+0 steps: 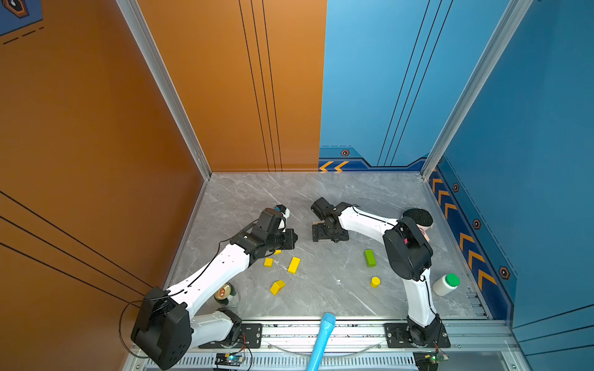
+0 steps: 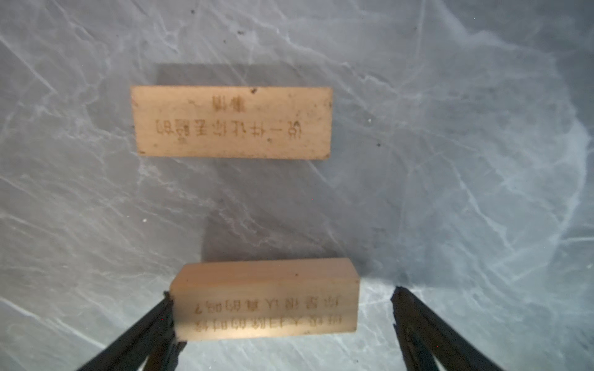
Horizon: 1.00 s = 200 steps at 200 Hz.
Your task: Build the wood block tower
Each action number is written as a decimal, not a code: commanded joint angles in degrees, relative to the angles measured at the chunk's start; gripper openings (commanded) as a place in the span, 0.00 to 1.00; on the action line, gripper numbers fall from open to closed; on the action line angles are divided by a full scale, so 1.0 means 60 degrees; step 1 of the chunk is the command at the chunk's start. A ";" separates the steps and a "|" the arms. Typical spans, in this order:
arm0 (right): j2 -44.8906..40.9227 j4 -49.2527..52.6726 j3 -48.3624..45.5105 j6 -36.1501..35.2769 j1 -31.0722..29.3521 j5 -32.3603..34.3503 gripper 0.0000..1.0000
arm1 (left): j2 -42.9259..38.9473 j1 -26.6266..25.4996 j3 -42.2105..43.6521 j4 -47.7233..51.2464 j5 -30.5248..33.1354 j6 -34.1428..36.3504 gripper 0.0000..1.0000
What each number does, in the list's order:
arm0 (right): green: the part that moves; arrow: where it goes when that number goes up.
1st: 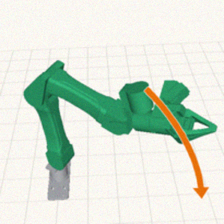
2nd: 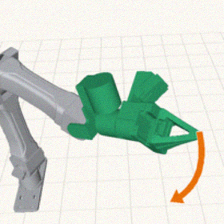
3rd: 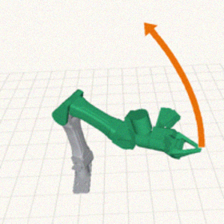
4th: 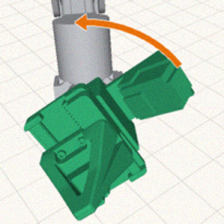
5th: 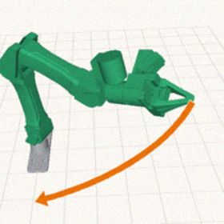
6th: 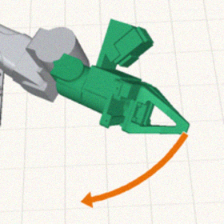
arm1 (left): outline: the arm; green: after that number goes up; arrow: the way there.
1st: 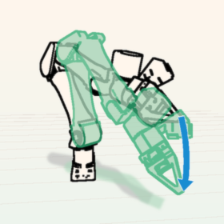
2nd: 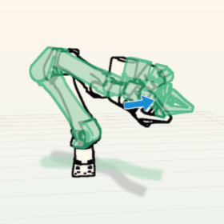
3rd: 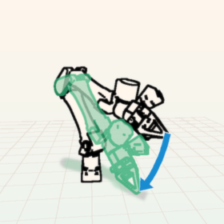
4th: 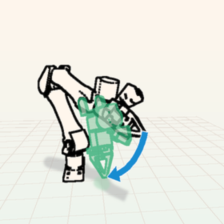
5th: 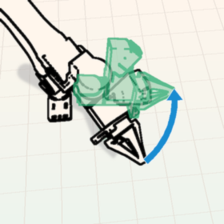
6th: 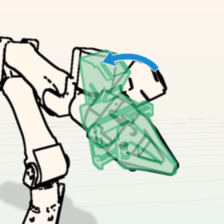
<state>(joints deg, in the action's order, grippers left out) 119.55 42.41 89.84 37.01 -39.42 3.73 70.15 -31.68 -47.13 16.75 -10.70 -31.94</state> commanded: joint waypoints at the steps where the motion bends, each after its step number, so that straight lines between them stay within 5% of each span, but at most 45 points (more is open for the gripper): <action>1: -0.0476 -0.0049 0.0210 0.0483 0.0093 -0.0251 1.00 | -0.0354 -0.0382 0.0727 -0.1650 0.0054 -0.1248 0.15; 84: -0.1188 -0.1121 -0.0340 0.1323 0.0215 -0.1345 1.00 | -0.0765 -0.1649 0.3700 -0.6967 0.1766 -0.4456 0.27; 128: -0.1606 -0.1098 -0.0655 0.1332 0.0241 -0.1069 1.00 | -0.0849 -0.1795 0.3810 -0.7028 0.2114 -0.4378 0.27; 162: -0.2309 -0.1070 -0.1133 0.1068 0.0256 -0.0638 1.00 | -0.1012 -0.1667 0.2740 -0.4830 0.2459 -0.3315 0.24; 184: -0.2736 -0.1260 -0.1666 0.0914 0.0285 -0.0743 0.88 | -0.0959 -0.1337 0.1958 -0.3581 0.2617 -0.2557 0.23; 200: -0.2932 -0.1550 -0.2181 0.0934 0.0274 -0.0948 0.56 | -0.0735 -0.0893 0.1458 -0.2886 0.2481 -0.2186 0.22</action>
<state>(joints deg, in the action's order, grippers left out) 104.64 34.74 80.66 43.18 -38.11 -2.17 65.23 -40.25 -33.26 -10.26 2.44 -51.40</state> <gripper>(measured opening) 0.771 0.227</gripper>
